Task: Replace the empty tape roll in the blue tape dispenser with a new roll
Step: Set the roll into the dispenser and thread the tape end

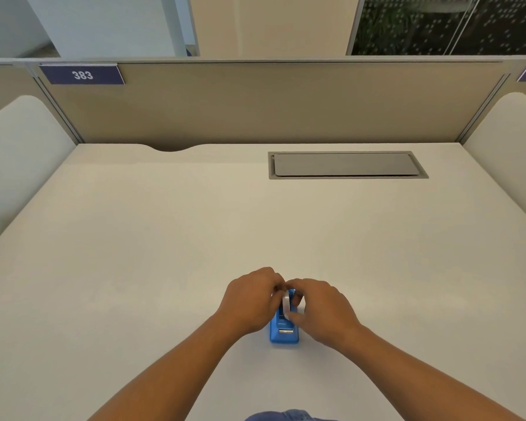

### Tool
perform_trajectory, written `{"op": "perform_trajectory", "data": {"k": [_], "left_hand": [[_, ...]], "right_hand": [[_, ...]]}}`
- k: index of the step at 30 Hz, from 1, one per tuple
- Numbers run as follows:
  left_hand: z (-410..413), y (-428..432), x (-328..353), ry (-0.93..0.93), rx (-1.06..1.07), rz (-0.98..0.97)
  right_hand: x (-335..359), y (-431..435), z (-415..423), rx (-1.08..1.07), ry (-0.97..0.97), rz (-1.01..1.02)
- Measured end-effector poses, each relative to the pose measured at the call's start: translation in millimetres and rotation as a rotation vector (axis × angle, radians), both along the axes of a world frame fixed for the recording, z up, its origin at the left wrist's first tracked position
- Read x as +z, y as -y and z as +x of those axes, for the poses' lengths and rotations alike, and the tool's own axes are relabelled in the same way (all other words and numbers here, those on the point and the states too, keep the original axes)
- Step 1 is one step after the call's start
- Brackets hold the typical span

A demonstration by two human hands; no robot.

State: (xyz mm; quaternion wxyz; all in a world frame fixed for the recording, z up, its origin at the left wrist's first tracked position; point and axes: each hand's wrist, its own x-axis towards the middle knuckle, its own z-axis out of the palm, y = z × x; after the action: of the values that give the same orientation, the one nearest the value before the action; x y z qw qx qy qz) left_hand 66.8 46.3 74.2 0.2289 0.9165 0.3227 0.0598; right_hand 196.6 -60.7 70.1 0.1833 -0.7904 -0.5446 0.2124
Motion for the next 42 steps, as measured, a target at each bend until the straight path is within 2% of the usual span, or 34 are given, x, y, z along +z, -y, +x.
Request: {"op": "perform_trajectory", "data": {"k": [12, 19, 23, 27, 32, 42], "left_hand": [[-1, 3, 5, 0.003, 0.015, -0.009], [-15, 3, 2, 0.014, 0.015, -0.108], [-30, 3, -9, -0.172, -0.102, -0.235], [-36, 8, -23, -0.266, -0.146, -0.184], [-33, 12, -32, -0.166, -0.074, -0.119], [-22, 10, -31, -0.124, -0.057, -0.052]], "right_hand": [[8, -4, 5, -0.092, -0.007, 0.063], [8, -5, 3, -0.062, 0.020, 0.058], [7, -5, 2, -0.064, 0.023, 0.058], [8, -5, 0, -0.048, 0.024, 0.047], [9, -3, -1, -0.035, 0.011, 0.045], [13, 2, -2, -0.028, 0.014, 0.015]]}}
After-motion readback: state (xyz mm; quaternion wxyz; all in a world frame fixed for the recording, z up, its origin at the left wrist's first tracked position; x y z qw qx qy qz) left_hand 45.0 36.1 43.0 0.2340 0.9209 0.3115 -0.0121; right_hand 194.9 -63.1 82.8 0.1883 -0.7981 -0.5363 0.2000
